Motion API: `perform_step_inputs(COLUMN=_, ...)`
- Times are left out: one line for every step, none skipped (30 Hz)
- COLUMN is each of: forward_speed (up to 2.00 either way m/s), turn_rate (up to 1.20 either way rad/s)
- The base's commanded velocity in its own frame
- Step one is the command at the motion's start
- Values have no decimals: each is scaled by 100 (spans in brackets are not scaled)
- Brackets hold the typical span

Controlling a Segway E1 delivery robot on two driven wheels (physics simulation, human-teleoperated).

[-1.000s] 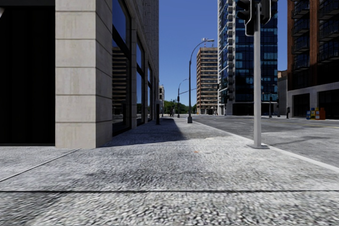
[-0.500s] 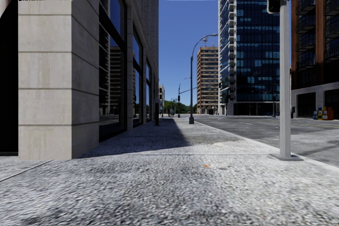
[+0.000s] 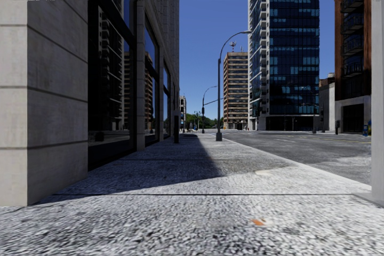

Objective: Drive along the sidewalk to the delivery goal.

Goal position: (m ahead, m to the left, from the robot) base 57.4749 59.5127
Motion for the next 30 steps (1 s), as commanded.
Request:
perform_step_inputs(forward_speed=200, turn_rate=0)
perform_step_inputs(forward_speed=200, turn_rate=0)
perform_step_inputs(forward_speed=200, turn_rate=0)
perform_step_inputs(forward_speed=200, turn_rate=0)
perform_step_inputs(forward_speed=200, turn_rate=0)
perform_step_inputs(forward_speed=200, turn_rate=0)
perform_step_inputs(forward_speed=200, turn_rate=0)
perform_step_inputs(forward_speed=200, turn_rate=0)
perform_step_inputs(forward_speed=200, turn_rate=0)
perform_step_inputs(forward_speed=200, turn_rate=0)
perform_step_inputs(forward_speed=200, turn_rate=0)
perform_step_inputs(forward_speed=200, turn_rate=0)
perform_step_inputs(forward_speed=200, turn_rate=0)
perform_step_inputs(forward_speed=200, turn_rate=0)
perform_step_inputs(forward_speed=200, turn_rate=0)
perform_step_inputs(forward_speed=200, turn_rate=0)
perform_step_inputs(forward_speed=200, turn_rate=0)
perform_step_inputs(forward_speed=200, turn_rate=0)
perform_step_inputs(forward_speed=200, turn_rate=0)
perform_step_inputs(forward_speed=200, turn_rate=0)
perform_step_inputs(forward_speed=200, turn_rate=0)
perform_step_inputs(forward_speed=200, turn_rate=0)
perform_step_inputs(forward_speed=200, turn_rate=0)
perform_step_inputs(forward_speed=200, turn_rate=0)
perform_step_inputs(forward_speed=200, turn_rate=0)
perform_step_inputs(forward_speed=200, turn_rate=0)
perform_step_inputs(forward_speed=200, turn_rate=0)
perform_step_inputs(forward_speed=200, turn_rate=0)
perform_step_inputs(forward_speed=200, turn_rate=0)
perform_step_inputs(forward_speed=200, turn_rate=0)
